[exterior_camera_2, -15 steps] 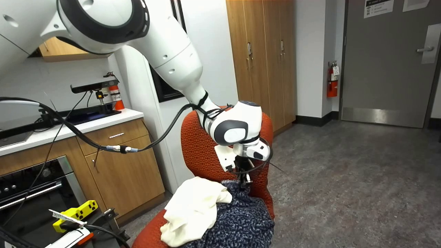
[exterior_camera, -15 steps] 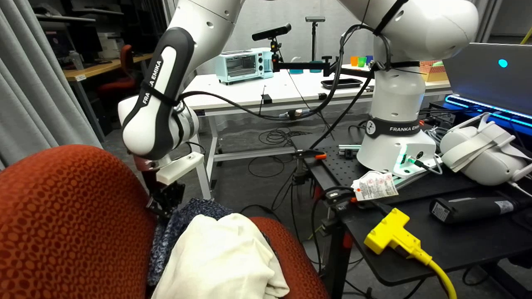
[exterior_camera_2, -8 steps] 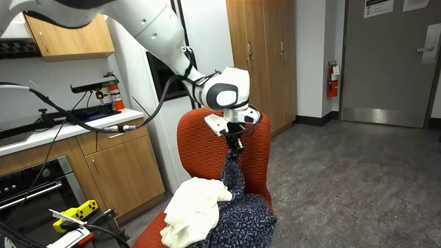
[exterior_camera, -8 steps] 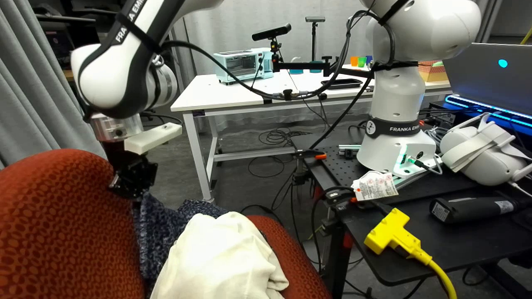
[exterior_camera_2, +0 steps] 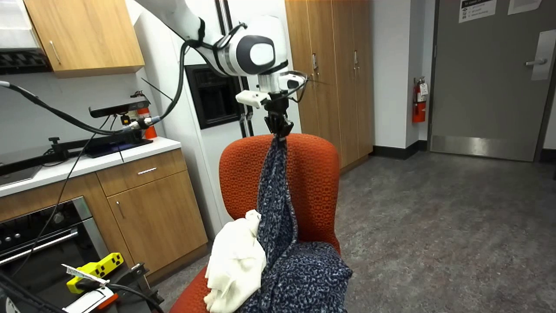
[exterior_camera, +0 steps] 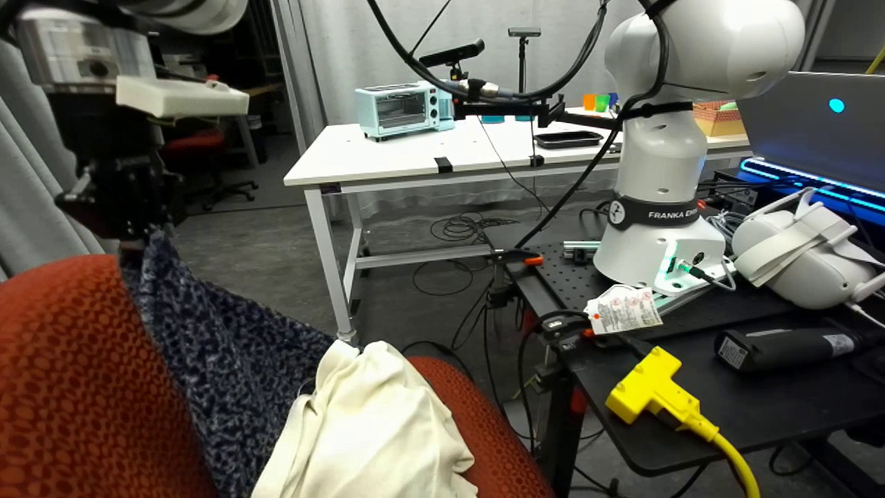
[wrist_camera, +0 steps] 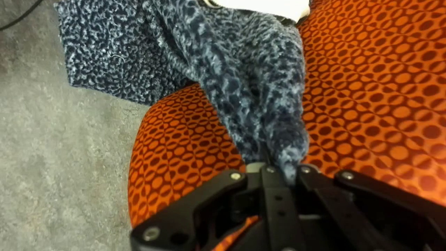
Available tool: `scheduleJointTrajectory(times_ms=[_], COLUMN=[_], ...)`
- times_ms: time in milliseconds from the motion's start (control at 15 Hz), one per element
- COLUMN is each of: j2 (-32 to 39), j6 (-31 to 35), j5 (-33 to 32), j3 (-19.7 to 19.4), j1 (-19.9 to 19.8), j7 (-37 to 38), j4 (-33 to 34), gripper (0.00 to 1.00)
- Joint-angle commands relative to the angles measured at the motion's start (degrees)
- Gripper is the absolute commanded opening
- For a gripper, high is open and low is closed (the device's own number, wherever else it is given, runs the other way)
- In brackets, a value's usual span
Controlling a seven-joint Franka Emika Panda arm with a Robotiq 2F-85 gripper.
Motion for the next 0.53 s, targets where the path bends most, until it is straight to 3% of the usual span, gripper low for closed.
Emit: scheduleJointTrajectory(times_ms=[0,467], j2=[-5.64,-8.28], j6=[-3.59,-7.58], j5=[-3.16,-10.89], j3=[-0.08,-0.04], j1=[1.39,3.00], j7=[-0.12,-0.27], j4=[1.64,11.87], gripper=[0.01,0.01])
